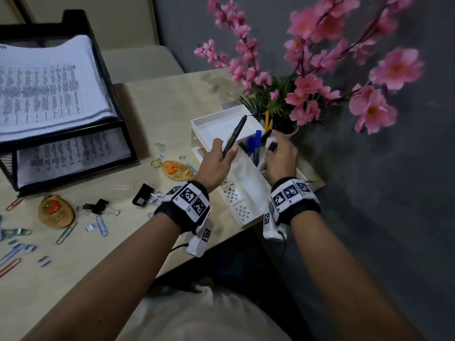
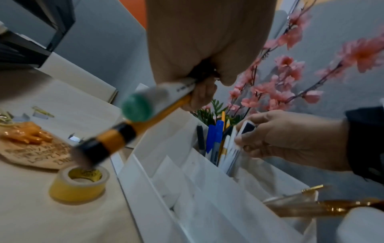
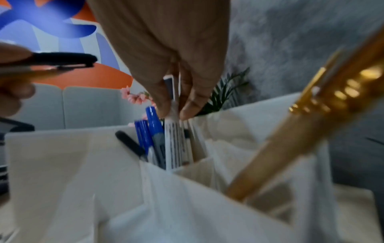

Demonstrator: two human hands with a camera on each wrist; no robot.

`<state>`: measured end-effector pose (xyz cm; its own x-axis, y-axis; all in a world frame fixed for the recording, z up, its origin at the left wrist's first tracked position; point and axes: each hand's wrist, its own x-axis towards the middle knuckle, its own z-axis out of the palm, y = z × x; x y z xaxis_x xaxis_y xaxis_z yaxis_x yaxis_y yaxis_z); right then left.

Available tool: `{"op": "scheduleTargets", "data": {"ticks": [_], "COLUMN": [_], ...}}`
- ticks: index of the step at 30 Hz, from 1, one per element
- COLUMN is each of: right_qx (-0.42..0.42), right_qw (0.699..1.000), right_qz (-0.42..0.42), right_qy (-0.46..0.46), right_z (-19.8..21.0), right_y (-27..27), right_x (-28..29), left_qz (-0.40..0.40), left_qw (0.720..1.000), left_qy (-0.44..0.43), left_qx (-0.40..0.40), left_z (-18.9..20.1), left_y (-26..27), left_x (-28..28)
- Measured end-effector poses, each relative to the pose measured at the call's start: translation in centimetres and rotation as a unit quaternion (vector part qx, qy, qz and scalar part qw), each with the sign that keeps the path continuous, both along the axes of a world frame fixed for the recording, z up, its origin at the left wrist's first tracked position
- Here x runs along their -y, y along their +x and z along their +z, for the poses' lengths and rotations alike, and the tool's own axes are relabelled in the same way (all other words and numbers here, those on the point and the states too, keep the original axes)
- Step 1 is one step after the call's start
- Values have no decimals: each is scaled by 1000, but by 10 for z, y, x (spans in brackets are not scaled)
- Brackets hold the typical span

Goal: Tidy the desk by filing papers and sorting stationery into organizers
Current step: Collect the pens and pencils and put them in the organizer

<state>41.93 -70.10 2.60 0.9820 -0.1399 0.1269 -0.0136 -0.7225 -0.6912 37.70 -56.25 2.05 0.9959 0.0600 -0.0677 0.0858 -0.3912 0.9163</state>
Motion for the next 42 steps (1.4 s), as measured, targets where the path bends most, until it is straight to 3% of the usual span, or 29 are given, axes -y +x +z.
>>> {"op": "scheduleTargets", "data": {"ticks": [4,9,11,15,17,19,24,26,28,30,33,36,39,42], "right_qx": [-30,-71,-70,34,92,95,5,-29,-11,15,-24,-4,47,71], "right_qw": [999,973,965,957,960,984,998,995,999,996,973,979,981,975], "right_qz": [21,33,12,-80,-101,-77,19,42,30,22,78,72,11,-36], "right_qy": [-35,216,251,278,244,132,-52,-83,-32,87,216,193,189,207], "right_z": [5,30,34,48,50,50,26,18,19,27,40,45,53,60], "right_y": [2,8,9,16,19,17,9,10,11,12,9,10,17,26], "right_x": [8,5,8,35,43,40,28,29,29,28,22,19,29,40], "left_qz": [-13,-75,-78,-16,19,27,8,-12,-28,-47,-81,-94,-53,-51], "left_qw": [998,994,995,999,999,998,996,997,996,995,993,990,988,993], "left_qy": [51,62,42,-21,4,29,60,43,37,49,60,78,125,66], "left_qx": [17,52,45,21,33,44,59,66,74,75,63,67,76,89], "left_z": [-10,-7,-1,2,1,0,13,16,15,12,7,10,13,17], "left_y": [5,6,6,14,22,31,46,47,48,47,49,53,60,68], "left_x": [12,33,40,38,36,36,42,43,42,43,45,50,51,52]}}
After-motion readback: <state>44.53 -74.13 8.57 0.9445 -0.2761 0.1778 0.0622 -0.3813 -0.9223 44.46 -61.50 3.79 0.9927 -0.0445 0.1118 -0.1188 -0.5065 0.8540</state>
